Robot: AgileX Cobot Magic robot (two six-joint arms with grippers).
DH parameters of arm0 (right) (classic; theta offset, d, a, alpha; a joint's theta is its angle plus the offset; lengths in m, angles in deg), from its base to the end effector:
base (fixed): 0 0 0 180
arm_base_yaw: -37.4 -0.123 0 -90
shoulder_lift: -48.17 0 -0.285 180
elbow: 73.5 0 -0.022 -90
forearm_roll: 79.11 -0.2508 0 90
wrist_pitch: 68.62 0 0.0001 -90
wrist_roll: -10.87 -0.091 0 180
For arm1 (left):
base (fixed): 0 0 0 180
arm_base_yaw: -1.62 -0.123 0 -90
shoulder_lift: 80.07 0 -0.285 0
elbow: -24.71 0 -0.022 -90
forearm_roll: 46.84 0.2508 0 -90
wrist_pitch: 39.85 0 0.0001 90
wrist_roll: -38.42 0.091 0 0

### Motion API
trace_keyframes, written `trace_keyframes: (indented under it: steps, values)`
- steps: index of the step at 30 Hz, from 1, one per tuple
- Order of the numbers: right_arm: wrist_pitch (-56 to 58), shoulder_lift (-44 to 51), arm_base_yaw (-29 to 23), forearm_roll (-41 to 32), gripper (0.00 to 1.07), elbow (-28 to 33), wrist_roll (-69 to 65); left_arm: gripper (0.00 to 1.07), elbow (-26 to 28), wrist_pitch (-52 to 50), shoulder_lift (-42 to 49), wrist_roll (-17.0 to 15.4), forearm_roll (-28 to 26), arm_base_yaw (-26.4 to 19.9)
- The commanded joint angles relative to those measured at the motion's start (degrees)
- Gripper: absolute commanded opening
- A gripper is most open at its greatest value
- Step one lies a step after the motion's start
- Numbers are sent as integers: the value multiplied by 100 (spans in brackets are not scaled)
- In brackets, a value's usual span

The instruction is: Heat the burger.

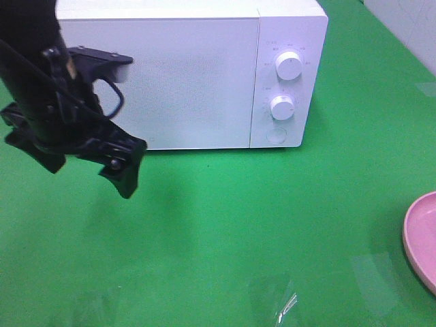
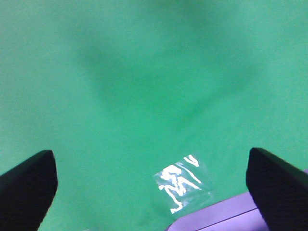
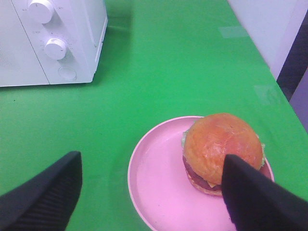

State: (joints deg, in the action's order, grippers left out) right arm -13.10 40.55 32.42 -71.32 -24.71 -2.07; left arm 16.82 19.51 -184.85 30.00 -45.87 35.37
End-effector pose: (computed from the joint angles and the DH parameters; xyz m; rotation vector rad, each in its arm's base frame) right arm -0.0008 -0.0103 0.2844 0.1339 1.9424 0.0468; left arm 0.2711 -0.1795 0.2321 0.6702 2.9302 -0.0541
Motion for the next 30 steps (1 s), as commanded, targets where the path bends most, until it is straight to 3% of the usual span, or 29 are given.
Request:
trace_keyframes:
  steps: [1, 2, 3, 4, 5, 6, 7, 8, 13, 16, 22, 30]
  values:
    - [-29, 155, 29, 17, 76, 0, 23, 101, 23, 344, 378, 246, -201, -699]
    - [-29, 155, 29, 17, 76, 0, 23, 101, 17, 447, 521, 430, -315, -1060]
    - [-29, 155, 29, 17, 76, 0, 23, 101, 17, 447, 521, 430, -315, -1060]
    - [-29, 155, 29, 17, 76, 0, 23, 101, 17, 561, 670, 607, -470, -1473]
    - [-29, 155, 29, 17, 76, 0, 23, 101, 17, 561, 670, 607, -470, -1473]
    - [-29, 155, 29, 17, 76, 0, 23, 101, 17, 710, 808, 739, -567, -1862]
    - [-29, 155, 29, 17, 76, 0, 23, 101, 17, 710, 808, 739, -567, -1862]
    - [-29, 155, 29, 17, 76, 0, 23, 101, 17, 888, 940, 785, -619, -2194]
    - [-29, 155, 29, 17, 76, 0, 23, 101, -97, 1089, 1364, 768, -739, -2859]
    - [-29, 155, 29, 17, 76, 0, 23, 101, -298, 1037, 1639, 768, -762, -3019]
    - [-29, 155, 29, 17, 76, 0, 23, 101, -1541, 705, 2830, 768, -659, -3140]
    - [-29, 155, 29, 17, 76, 0, 23, 101, -2567, 527, 4234, 842, -527, -3140]
